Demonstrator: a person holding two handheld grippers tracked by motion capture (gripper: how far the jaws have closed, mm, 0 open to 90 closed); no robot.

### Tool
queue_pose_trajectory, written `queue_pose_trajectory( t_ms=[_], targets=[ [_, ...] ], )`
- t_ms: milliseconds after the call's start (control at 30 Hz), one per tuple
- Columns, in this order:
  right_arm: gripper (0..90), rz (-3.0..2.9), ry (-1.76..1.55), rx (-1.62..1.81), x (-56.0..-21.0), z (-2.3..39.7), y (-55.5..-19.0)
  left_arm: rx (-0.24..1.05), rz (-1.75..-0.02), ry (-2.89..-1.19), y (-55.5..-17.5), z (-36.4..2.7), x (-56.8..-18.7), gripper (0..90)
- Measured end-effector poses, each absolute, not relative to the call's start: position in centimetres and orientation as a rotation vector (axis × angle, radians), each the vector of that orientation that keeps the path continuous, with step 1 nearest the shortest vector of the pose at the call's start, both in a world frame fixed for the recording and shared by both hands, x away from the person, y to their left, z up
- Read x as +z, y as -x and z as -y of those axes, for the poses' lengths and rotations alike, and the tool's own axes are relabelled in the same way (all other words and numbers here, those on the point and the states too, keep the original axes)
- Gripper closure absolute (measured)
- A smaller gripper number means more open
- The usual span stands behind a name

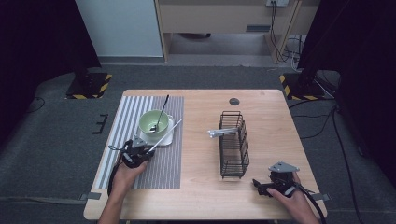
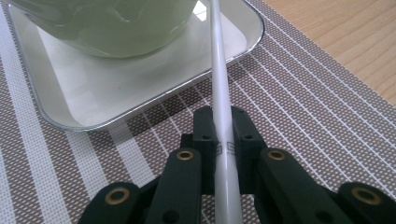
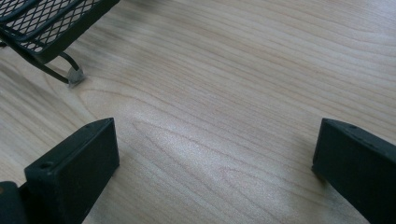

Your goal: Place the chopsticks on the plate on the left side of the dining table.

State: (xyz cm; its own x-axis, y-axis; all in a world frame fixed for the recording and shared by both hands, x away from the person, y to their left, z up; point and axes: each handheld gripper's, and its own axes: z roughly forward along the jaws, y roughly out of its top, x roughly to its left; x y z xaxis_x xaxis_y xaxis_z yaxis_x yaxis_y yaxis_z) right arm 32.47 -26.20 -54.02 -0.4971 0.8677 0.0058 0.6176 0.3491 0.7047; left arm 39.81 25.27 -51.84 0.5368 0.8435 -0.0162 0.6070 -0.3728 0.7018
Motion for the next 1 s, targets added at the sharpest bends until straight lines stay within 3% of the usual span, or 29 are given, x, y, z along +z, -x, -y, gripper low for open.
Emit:
queue_pose_trajectory(
  t_ms=[1000],
  targets=[
    [0.3,-2.247,-1.307,0.932,-54.0,26.2,-32.5,0.443,-1.19,-2.109,-40.4,-26.3,-52.4,80.9]
  ],
)
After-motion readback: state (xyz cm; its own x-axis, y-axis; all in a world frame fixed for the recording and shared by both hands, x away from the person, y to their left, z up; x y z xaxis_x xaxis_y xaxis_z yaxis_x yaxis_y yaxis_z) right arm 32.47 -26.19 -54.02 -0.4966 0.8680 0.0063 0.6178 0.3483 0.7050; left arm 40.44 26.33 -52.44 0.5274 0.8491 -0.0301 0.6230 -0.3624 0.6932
